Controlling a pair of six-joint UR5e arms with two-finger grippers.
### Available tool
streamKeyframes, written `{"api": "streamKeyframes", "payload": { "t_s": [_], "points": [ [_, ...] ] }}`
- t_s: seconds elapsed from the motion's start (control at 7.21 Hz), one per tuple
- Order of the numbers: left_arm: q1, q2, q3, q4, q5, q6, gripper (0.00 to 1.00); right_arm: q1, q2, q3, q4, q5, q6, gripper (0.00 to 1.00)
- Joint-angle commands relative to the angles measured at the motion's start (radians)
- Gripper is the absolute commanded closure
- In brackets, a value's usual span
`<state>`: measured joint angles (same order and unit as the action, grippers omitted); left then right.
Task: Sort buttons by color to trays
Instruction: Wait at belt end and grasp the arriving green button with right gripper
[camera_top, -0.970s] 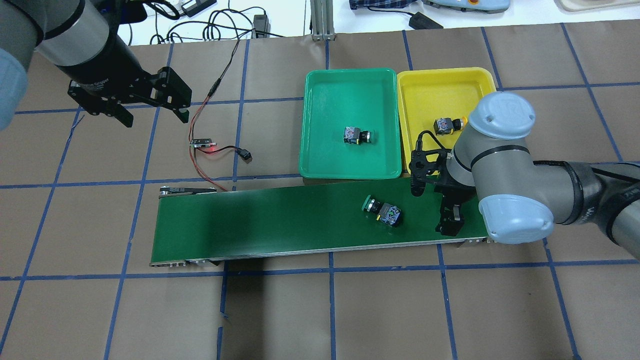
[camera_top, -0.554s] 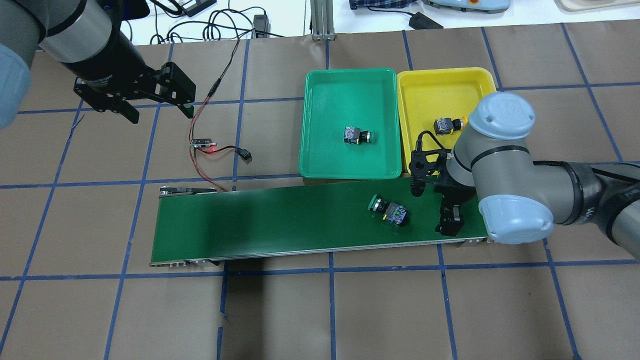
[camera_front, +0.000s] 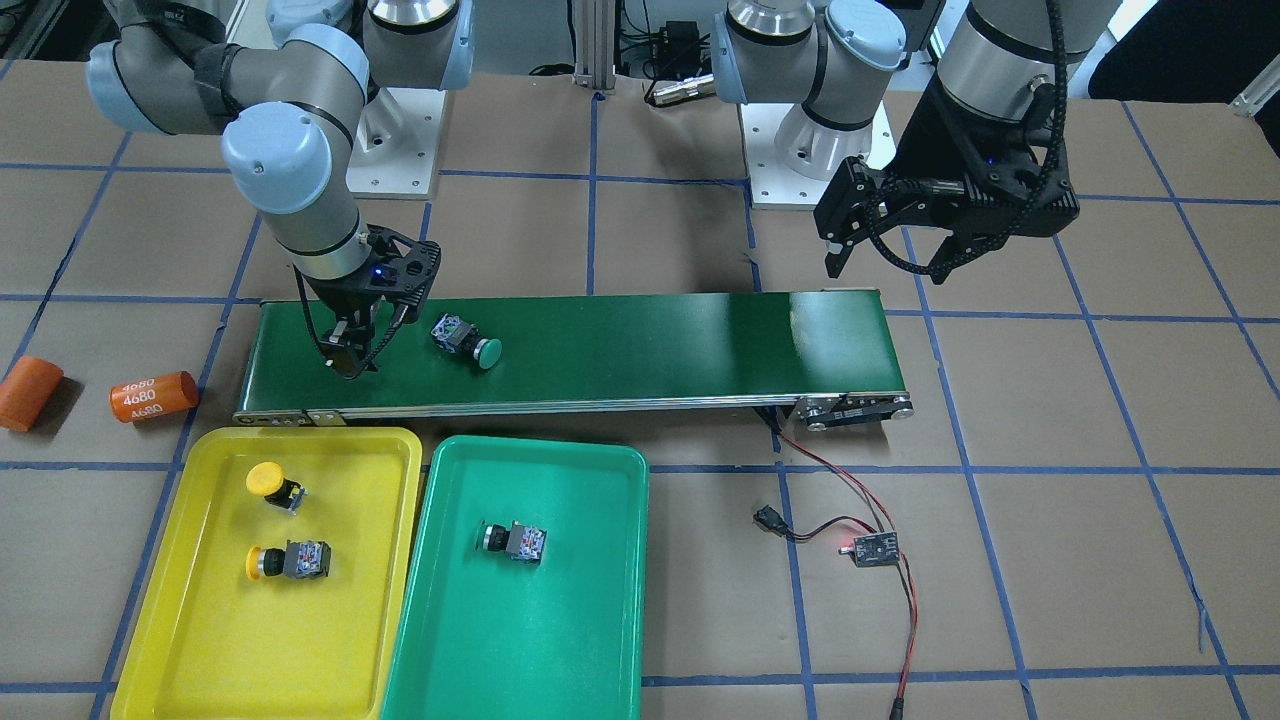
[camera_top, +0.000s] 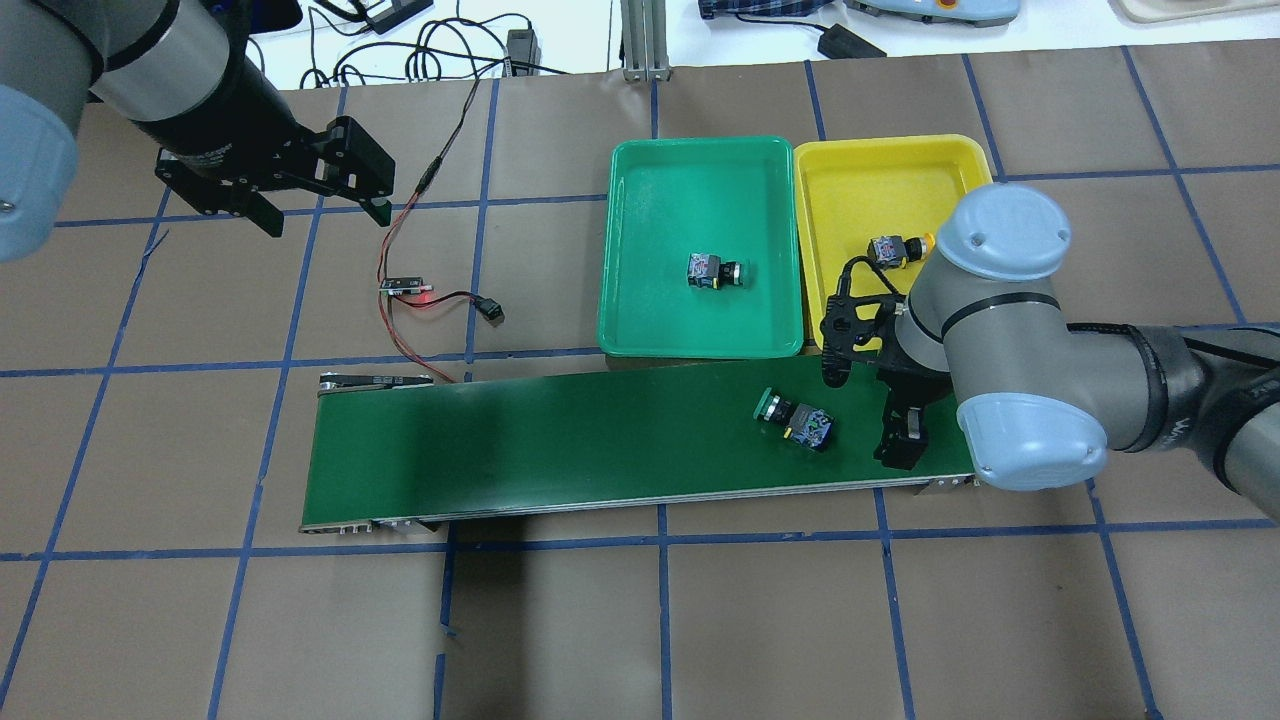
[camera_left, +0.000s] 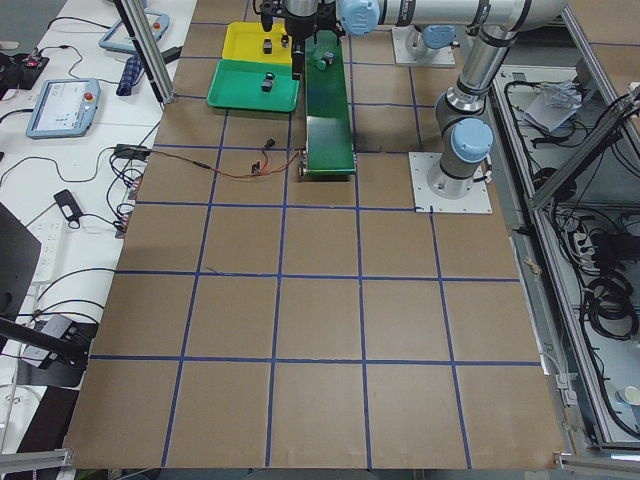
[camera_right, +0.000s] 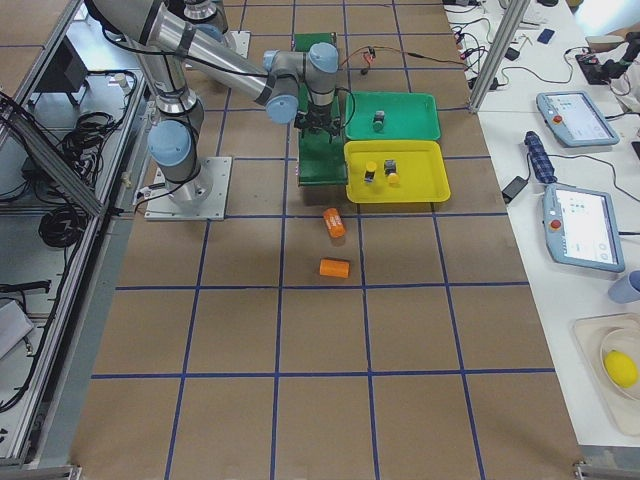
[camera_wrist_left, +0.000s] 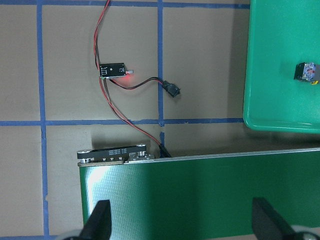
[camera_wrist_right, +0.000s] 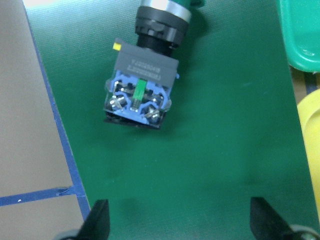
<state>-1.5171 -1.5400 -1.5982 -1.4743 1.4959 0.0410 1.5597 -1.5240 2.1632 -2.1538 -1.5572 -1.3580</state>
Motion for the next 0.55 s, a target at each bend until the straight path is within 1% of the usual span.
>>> {"api": "streamKeyframes", "payload": {
  "t_s": [0.0,0.42],
  "points": [
    [0.001,-0.002,0.004,0.002,0.000,0.000,0.00,0.000,0.002,0.023,-0.001,0.005,0.051,0.00],
    [0.001,-0.003,0.006,0.002,0.000,0.000,0.00,0.000,0.002,0.021,-0.003,0.006,0.053,0.00]
  ]
}}
